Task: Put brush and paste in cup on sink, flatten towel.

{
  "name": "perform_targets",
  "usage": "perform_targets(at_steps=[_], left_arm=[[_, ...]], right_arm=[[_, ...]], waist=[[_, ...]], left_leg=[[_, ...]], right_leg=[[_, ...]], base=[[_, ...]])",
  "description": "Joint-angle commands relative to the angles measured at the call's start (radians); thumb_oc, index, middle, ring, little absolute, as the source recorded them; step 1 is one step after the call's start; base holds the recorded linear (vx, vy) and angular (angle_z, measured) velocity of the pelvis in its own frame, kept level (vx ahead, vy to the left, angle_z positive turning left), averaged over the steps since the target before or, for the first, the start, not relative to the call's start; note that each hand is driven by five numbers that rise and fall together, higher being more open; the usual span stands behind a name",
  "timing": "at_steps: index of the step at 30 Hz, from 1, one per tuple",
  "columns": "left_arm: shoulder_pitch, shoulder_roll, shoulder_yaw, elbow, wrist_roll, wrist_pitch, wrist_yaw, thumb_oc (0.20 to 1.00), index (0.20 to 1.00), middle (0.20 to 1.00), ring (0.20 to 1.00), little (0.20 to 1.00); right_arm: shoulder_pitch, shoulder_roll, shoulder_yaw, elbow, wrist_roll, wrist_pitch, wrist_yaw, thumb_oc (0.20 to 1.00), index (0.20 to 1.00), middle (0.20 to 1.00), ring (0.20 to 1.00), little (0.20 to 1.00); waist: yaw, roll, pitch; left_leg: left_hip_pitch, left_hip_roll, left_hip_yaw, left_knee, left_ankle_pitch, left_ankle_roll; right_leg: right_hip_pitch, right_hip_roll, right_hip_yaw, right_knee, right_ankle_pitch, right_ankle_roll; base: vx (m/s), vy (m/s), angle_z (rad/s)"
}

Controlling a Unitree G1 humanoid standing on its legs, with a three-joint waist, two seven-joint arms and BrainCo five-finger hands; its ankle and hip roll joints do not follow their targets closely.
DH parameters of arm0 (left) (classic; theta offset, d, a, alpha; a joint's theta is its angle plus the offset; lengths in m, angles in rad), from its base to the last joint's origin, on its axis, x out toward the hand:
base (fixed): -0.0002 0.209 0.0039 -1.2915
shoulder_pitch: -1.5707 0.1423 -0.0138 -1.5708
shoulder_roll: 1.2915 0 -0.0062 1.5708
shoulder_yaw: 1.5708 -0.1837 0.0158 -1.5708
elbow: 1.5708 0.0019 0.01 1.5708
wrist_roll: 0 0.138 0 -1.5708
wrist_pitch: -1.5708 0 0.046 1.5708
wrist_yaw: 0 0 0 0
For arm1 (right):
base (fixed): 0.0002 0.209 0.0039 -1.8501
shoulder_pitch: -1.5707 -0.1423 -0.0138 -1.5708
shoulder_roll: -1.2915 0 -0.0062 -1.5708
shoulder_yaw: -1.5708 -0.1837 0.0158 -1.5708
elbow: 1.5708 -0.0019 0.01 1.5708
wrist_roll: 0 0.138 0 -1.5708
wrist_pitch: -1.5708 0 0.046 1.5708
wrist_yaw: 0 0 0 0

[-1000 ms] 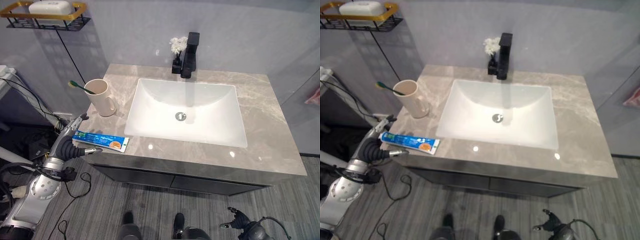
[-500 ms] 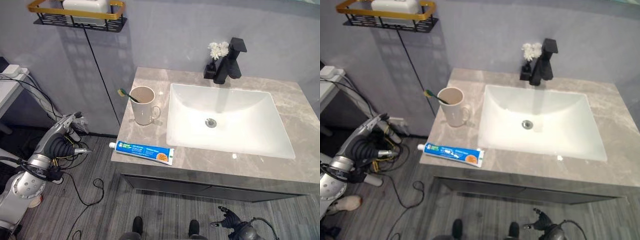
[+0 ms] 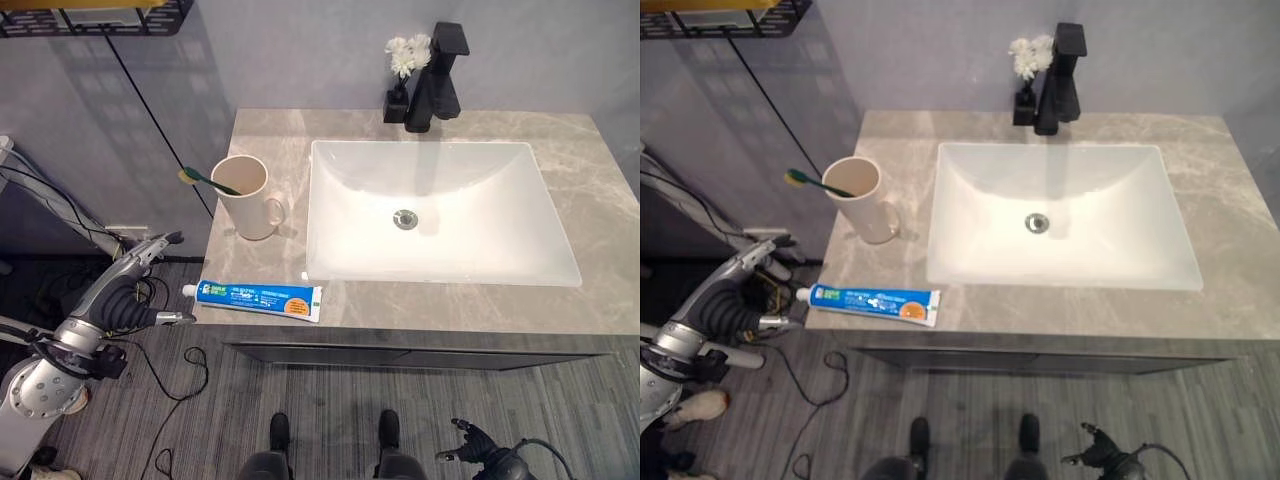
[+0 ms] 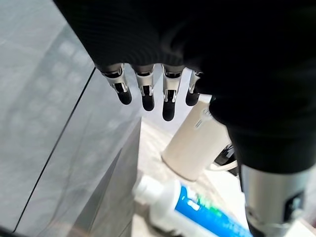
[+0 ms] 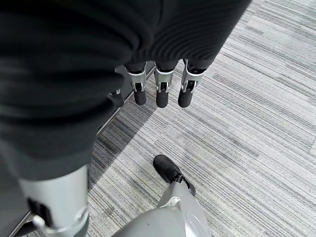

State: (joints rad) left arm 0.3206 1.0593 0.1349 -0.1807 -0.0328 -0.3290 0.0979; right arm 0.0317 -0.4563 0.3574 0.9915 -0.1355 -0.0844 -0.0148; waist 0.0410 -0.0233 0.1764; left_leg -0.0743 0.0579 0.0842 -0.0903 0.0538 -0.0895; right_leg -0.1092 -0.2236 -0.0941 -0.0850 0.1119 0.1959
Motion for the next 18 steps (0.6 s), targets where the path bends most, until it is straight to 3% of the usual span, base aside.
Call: perform_targets(at_steps=[1, 10, 18], left_arm=[[-0.012, 0.059, 0.021, -0.001, -0.027, -0.041, 0.004, 1.0, 1.0, 1.0, 1.0, 1.0], [-0.104, 0.065, -0.139, 0.042, 0.035, -0.04, 0.032, 1.0, 1.0, 1.0, 1.0, 1.0], [-0.138, 0.085, -0.183, 0.048, 0.079, -0.042, 0.05, 1.0, 1.0, 1.0, 1.0, 1.0]], right_arm=[[-0.008, -0.042, 0.044, -0.053, -0.029, -0.017, -0.005, 1.0, 1.0, 1.0, 1.0, 1.0], [-0.033, -0.038, 0.075, -0.089, -0.016, -0.026, -0.031, 1.0, 1.0, 1.0, 1.0, 1.0], [-0.029, -0.038, 0.082, -0.108, -0.012, -0.029, -0.038, 1.0, 1.0, 1.0, 1.0, 1.0]], waist=[[-0.015, -0.022, -0.018], [-0.025, -0.029, 0.011], [-0.034, -0.045, -0.011]], left_leg=[[-0.085, 0.007, -0.021, 0.081, -0.024, 0.002], [-0.112, 0.013, -0.026, 0.07, -0.009, 0.001], [-0.12, 0.02, -0.016, 0.047, 0.002, -0.004]], right_leg=[[-0.057, -0.06, 0.023, 0.081, 0.004, 0.03], [-0.086, -0.058, 0.021, 0.074, 0.025, 0.032], [-0.107, -0.054, 0.034, 0.049, 0.042, 0.034]], base=[[-0.04, -0.024, 0.18], [-0.02, -0.009, 0.05], [0.0, -0.002, 0.0]])
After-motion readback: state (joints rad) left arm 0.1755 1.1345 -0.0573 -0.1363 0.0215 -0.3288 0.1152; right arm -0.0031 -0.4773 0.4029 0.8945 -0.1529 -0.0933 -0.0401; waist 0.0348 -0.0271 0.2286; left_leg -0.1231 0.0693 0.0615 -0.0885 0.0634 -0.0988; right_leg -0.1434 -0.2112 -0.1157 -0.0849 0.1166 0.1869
